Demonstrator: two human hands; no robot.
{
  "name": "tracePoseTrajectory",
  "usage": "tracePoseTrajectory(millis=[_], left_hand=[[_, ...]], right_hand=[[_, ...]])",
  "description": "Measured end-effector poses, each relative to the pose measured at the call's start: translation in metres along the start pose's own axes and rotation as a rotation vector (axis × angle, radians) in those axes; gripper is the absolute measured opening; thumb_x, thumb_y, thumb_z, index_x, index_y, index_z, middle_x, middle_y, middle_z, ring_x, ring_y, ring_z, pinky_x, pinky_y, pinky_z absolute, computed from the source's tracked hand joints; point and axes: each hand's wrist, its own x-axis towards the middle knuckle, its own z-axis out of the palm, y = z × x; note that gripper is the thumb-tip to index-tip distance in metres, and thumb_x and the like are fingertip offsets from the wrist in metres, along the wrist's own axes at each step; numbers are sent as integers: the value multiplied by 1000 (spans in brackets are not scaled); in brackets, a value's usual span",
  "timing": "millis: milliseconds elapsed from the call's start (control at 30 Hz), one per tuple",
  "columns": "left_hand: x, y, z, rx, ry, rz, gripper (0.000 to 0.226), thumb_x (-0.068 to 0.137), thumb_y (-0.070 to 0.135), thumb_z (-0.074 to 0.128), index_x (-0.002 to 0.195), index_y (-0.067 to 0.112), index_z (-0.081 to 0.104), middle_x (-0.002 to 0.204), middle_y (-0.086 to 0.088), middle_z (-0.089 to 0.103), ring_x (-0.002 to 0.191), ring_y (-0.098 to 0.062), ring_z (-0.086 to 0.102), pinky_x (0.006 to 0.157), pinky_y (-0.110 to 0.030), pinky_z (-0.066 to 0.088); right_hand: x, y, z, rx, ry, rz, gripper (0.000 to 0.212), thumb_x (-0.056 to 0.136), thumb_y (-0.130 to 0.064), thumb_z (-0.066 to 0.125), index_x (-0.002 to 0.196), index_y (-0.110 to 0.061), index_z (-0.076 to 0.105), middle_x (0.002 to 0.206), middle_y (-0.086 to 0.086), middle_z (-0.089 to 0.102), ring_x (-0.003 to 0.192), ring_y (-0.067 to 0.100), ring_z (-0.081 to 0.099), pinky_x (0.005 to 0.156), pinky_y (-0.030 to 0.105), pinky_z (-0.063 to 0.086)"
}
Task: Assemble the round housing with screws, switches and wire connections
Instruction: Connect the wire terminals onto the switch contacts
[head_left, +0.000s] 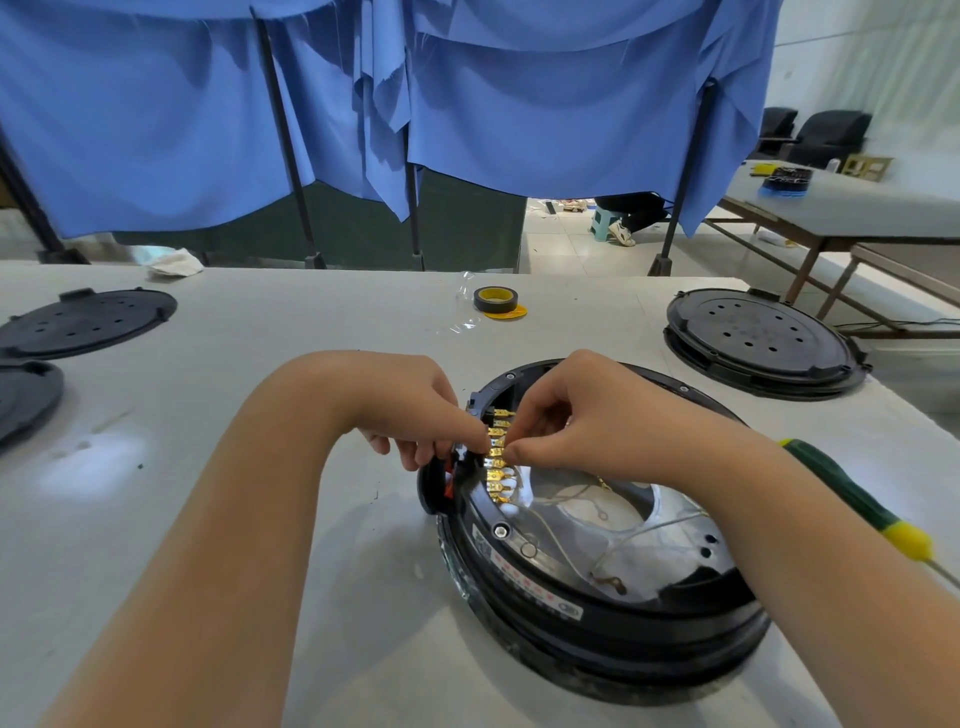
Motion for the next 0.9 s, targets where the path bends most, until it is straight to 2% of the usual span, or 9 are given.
tracePoseTrajectory(millis=[300, 567, 800, 900], left_hand=[[1, 2, 0, -16, 1, 3, 31, 81, 44, 66, 63, 19, 63, 50, 9, 63, 49, -2, 59, 57, -22, 45], [0, 3, 0, -24, -3, -1, 31, 82, 43, 65, 65, 18, 63, 48, 9, 62, 51, -4, 58, 56, -21, 44], [0, 4, 0, -37, 3, -5, 31, 82, 42, 67, 64, 17, 62, 47, 8, 61, 54, -8, 57, 56, -22, 44], [-1, 5, 0, -38, 4, -6, 31, 82, 41, 67, 63, 16, 62, 48, 7, 61, 53, -8, 57, 56, -22, 44]], right_hand=[[-1, -4, 2, 1, 17, 4, 3, 76, -22, 75, 74, -23, 77, 61, -12, 68, 54, -4, 58, 50, 7, 39], [-3, -6, 2, -12, -2, -8, 2, 78, -22, 75, 78, -23, 77, 69, -10, 71, 63, -2, 62, 56, 9, 45], [-3, -8, 5, -47, 28, -10, 5, 78, -22, 72, 75, -20, 76, 64, -8, 69, 56, -1, 57, 53, 14, 46], [-3, -8, 5, -29, 16, -10, 4, 78, -21, 73, 77, -20, 77, 65, -10, 69, 57, -3, 58, 52, 10, 44]])
